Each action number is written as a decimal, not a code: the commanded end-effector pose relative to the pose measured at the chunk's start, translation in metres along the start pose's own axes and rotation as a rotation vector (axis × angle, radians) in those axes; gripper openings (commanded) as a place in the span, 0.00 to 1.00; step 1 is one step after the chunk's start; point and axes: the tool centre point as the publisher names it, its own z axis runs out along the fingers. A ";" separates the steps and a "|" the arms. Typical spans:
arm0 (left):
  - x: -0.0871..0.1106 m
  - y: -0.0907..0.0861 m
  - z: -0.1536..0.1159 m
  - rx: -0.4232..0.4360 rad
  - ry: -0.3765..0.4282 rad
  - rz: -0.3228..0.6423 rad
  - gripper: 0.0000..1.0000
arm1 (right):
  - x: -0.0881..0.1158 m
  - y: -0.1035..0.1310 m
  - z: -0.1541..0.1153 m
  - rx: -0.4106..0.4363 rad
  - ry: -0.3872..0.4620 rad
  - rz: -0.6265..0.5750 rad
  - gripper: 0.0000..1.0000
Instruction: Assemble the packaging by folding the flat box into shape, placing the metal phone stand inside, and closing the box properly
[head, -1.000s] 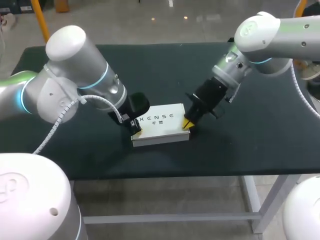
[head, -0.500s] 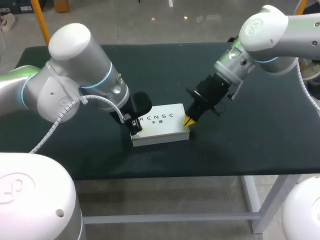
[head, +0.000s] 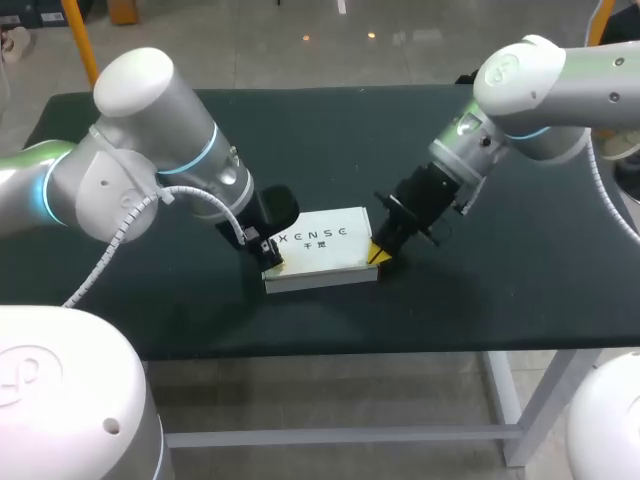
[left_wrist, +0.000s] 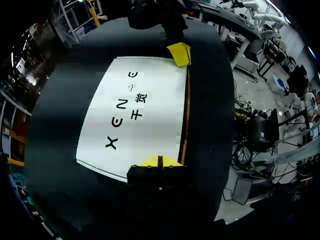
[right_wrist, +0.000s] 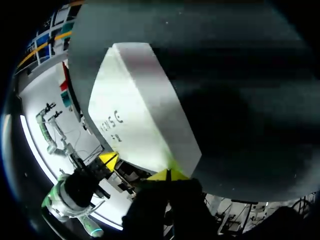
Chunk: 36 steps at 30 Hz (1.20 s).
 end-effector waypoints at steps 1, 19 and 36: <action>0.005 0.000 -0.001 -0.004 -0.028 0.007 0.00 | 0.005 -0.002 -0.006 -0.016 0.000 -0.033 0.00; 0.040 -0.032 -0.043 -0.059 -0.006 -0.138 1.00 | 0.030 -0.018 -0.077 -0.275 0.039 -0.326 0.39; 0.078 -0.041 -0.043 -0.260 -0.051 -0.476 1.00 | 0.028 -0.016 -0.106 -0.417 0.002 -0.475 1.00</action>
